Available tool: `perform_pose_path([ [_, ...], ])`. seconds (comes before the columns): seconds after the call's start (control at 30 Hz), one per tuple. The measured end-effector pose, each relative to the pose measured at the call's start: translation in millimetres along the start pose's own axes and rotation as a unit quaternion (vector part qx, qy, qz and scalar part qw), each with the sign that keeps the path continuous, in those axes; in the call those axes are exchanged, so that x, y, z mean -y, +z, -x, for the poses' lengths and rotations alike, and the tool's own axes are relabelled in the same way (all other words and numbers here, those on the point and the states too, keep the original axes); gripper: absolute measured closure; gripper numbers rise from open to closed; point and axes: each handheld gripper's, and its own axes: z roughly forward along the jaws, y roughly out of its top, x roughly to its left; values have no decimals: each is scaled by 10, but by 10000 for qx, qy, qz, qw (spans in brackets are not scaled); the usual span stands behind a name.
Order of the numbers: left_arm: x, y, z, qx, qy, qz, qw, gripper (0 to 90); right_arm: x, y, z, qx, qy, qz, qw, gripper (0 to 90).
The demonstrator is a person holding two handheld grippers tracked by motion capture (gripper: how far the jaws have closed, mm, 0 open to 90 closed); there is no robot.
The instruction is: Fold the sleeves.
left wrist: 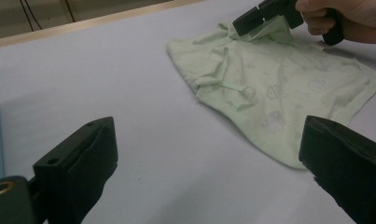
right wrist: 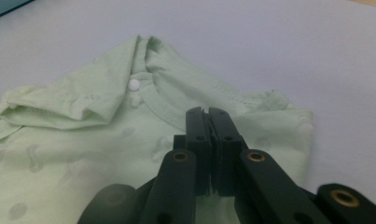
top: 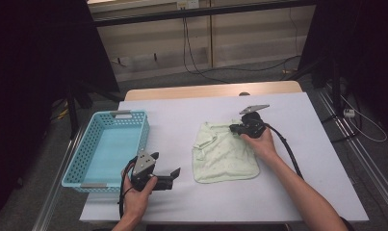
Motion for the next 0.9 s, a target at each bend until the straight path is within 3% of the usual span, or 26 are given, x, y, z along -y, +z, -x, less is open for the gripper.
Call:
perform_pose_path([
  [0.27, 2, 4, 7, 20, -13, 0, 10000, 48, 3, 12, -26, -173, 35, -60, 9998, 861],
  [0.5, 1, 3, 13, 29, 36, -19, 10000, 48, -25, -57, -4, -369, 119, 63, 9992, 781],
  [0.67, 0, -1, 14, 34, 30, -5, 10000, 47, -65, -176, 13, -448, 153, 206, 9987, 726],
  [0.8, 0, -7, 17, 31, 32, 7, 10000, 48, -78, -324, 47, -398, 208, 326, 9985, 734],
  [0.9, 1, -11, 20, 37, 53, 8, 10000, 47, -37, -446, 56, -340, 175, 275, 9989, 736],
])
